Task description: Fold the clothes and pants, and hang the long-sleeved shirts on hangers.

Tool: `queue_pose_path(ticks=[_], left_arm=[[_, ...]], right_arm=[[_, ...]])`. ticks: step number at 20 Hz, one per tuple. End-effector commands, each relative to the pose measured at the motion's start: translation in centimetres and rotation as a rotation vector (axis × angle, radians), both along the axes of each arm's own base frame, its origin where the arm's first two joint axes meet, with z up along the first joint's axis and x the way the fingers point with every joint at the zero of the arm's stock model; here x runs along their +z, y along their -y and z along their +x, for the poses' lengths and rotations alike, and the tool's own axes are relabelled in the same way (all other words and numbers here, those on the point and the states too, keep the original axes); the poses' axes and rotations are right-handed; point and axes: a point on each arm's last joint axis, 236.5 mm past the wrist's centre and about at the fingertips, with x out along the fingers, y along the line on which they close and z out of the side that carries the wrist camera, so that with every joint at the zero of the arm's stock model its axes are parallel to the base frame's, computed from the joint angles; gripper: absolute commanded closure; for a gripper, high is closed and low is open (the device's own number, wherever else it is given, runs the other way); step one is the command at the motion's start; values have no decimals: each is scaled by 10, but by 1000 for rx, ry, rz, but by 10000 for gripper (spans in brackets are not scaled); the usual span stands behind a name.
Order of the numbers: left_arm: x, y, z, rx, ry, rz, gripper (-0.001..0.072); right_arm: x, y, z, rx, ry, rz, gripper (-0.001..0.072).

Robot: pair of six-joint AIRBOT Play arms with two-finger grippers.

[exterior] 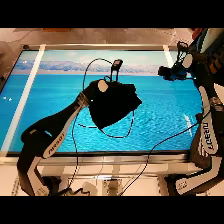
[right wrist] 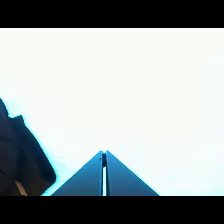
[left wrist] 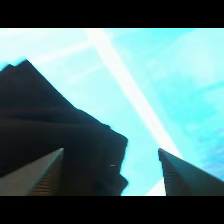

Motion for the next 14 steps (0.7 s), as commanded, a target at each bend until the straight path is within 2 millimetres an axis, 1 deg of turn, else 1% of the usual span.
queue_pose_path(ticks=[1, 2, 3, 4, 5, 7, 8, 9, 10, 11, 12, 13, 14], left_arm=[[-4, -44, 15, 15, 4, 96, 526], [-11, -60, 19, 19, -8, 137, 695], [-19, -78, 26, 31, -8, 186, 700], [-26, -94, 33, 54, -3, 234, 700], [-33, -108, 40, 82, 6, 286, 700], [-55, -133, 50, 103, 44, 441, 701], [-68, -139, 50, 82, 59, 522, 700], [-82, -137, 45, 57, 51, 567, 700], [-89, -125, 37, 34, 36, 559, 700], [-91, -108, 30, 9, 37, 542, 699], [-93, -88, 20, -35, 54, 535, 699], [-97, -67, 6, -77, 57, 528, 699], [-104, -46, -13, -122, 37, 521, 698]], right_arm=[[-21, -8, -5, 262, -39, -34, 699], [-30, -27, -10, 357, -50, 30, 699], [-36, -45, -13, 425, -49, 99, 699], [-40, -58, -14, 466, -43, 151, 699], [-43, -65, -14, 482, -40, 180, 699], [-44, -72, -12, 496, -26, 203, 699], [-43, -73, -10, 496, -21, 204, 699], [-43, -72, -9, 496, -16, 202, 698], [-43, -72, -8, 494, -11, 199, 699], [-42, -71, -5, 488, 0, 194, 699], [-40, -69, 0, 478, 22, 186, 699], [-37, -68, 6, 464, 47, 181, 699], [-35, -66, 12, 438, 70, 184, 699]])
